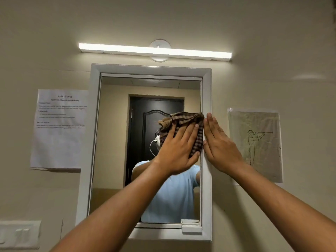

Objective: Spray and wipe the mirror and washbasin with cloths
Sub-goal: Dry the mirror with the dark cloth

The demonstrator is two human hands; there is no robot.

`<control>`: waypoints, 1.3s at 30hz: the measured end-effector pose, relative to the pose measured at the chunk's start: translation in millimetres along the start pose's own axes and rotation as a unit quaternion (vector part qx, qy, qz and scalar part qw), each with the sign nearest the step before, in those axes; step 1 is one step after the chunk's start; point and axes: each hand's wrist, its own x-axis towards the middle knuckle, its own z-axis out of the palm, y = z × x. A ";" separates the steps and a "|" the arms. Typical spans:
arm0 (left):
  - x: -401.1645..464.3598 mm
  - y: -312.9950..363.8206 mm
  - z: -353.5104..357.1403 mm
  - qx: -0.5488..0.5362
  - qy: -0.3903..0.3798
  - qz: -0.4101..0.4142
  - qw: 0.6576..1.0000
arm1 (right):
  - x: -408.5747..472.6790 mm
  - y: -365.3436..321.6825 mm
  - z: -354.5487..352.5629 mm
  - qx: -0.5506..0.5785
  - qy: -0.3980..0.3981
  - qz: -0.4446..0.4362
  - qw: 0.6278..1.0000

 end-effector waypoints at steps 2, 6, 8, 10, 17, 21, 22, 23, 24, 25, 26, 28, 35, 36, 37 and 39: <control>-15.9 13.3 6.7 -0.006 -0.011 -0.005 1.000 | -2.0 -0.4 0.6 0.007 0.001 0.003 1.000; -38.8 25.3 15.1 -0.016 -0.025 0.001 1.000 | -5.1 0.1 0.1 0.011 -0.002 -0.001 1.000; -38.7 23.1 15.6 -0.016 -0.021 0.005 1.000 | -5.6 0.3 -0.9 0.016 0.000 -0.003 1.000; -32.5 18.9 15.3 -0.019 -0.015 -0.002 1.000 | -6.1 0.2 -2.4 0.029 -0.002 0.001 1.000; 29.2 -11.1 1.4 -0.015 0.016 -0.049 0.999 | -6.1 -3.1 -2.2 0.052 0.002 0.011 0.999; 56.5 -20.5 -5.4 -0.014 0.020 -0.056 0.998 | -6.6 -3.5 -2.6 0.053 0.003 0.012 0.998; 57.4 -19.4 -5.2 -0.014 0.020 -0.058 0.998 | -6.8 -3.1 -2.9 0.053 0.003 0.011 0.999; 55.6 -17.3 -4.7 -0.015 0.021 -0.060 0.998 | -7.2 -2.5 -3.0 0.052 0.003 0.009 0.999; 51.2 -14.7 -3.6 -0.015 0.022 -0.057 0.998 | -7.7 -2.2 -2.9 0.053 0.002 0.009 0.999; 45.0 -11.4 -2.0 -0.014 0.022 -0.049 0.998 | -8.2 -1.7 -2.9 0.055 0.000 0.010 0.998; 38.0 -7.2 -0.5 -0.013 0.021 -0.039 0.999 | -8.8 -1.0 -3.3 0.056 0.000 0.011 0.998; 20.7 1.1 1.6 -0.009 0.011 -0.022 1.000 | -10.5 -1.8 -3.6 0.059 0.003 0.007 0.998; -34.1 9.6 7.1 -0.023 -0.036 0.009 0.999 | -16.3 -6.1 0.2 0.045 0.018 0.007 0.999; -37.9 5.2 6.3 -0.024 -0.040 0.017 0.999 | -16.7 -6.3 1.3 0.041 0.019 0.010 0.999; -41.3 -1.2 5.2 -0.025 -0.044 0.022 0.998 | -16.7 -7.2 2.6 0.038 0.021 0.014 0.999; -47.4 -15.5 2.1 -0.024 -0.047 0.019 0.998 | -17.1 -8.9 5.2 0.033 0.027 0.019 0.999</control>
